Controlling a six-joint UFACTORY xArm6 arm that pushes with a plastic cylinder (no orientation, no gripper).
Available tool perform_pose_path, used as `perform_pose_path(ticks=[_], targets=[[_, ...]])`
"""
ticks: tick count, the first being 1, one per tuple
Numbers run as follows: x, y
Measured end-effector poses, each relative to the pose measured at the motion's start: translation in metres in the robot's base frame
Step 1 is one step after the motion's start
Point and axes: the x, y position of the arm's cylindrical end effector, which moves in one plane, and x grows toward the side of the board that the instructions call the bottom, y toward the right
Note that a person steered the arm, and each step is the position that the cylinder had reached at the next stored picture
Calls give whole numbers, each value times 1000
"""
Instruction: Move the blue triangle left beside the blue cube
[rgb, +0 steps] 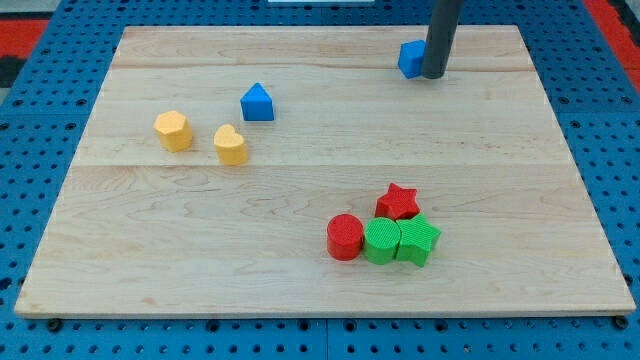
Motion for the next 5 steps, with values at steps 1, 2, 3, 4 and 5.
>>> perform_pose_path(ticks=[1, 2, 3, 4, 5], targets=[[24, -23], [96, -65], [123, -152], [104, -206], [94, -231]])
